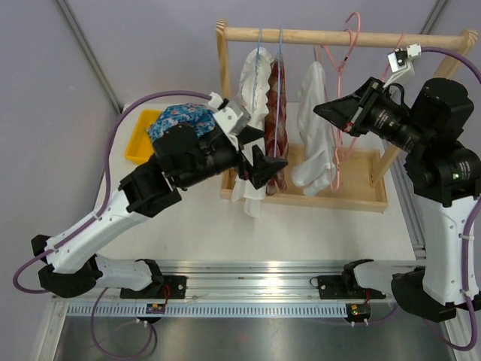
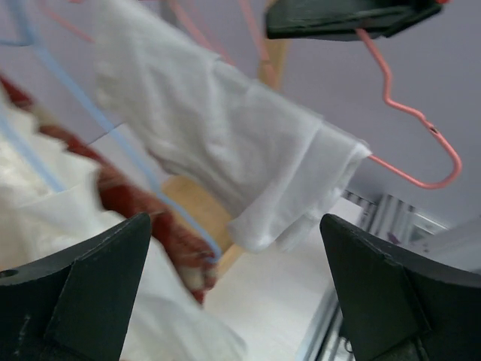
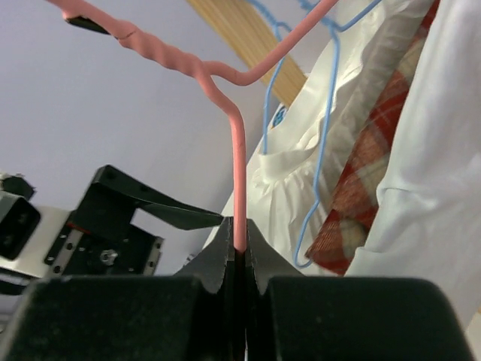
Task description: Remove the skirt from the hanger
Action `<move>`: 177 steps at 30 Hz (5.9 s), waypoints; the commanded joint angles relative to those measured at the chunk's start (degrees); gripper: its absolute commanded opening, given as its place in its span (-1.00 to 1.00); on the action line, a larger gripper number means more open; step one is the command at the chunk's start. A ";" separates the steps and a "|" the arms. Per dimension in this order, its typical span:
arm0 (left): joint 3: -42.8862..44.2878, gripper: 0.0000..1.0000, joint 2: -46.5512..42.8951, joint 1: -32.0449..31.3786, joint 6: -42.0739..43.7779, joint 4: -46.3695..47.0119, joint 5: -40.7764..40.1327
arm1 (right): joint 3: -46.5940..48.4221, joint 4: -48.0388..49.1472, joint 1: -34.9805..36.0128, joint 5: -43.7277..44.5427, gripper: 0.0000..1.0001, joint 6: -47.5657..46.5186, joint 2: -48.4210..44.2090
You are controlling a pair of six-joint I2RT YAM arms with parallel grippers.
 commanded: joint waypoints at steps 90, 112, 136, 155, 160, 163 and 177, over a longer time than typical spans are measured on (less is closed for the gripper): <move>-9.90 -0.55 30.87 57.82 -12.27 2.24 -4.51 | -5.68 1.39 0.02 12.28 -0.30 -3.39 -3.11; -4.69 0.98 -3.91 57.82 -10.69 -13.68 -6.01 | 17.54 8.85 0.11 -10.48 0.74 7.60 11.74; -36.79 0.98 -27.39 31.28 -14.29 -8.23 -10.48 | -2.68 11.40 9.42 4.54 0.57 -5.15 16.48; -33.99 0.98 -25.73 25.04 -13.41 -7.35 -12.86 | 3.98 3.50 10.92 14.30 -1.00 -8.83 15.00; -26.70 0.98 -21.60 20.65 -10.96 -8.76 -16.19 | 16.38 -3.34 10.84 16.85 -1.00 -11.73 15.44; -21.51 0.98 -19.13 18.36 -10.16 -9.37 -17.25 | 21.57 -7.47 10.84 20.18 -1.00 -13.31 15.09; -7.71 0.98 -9.38 7.12 -5.77 -9.82 -19.80 | 16.39 -11.36 10.84 25.81 -1.00 -16.31 6.04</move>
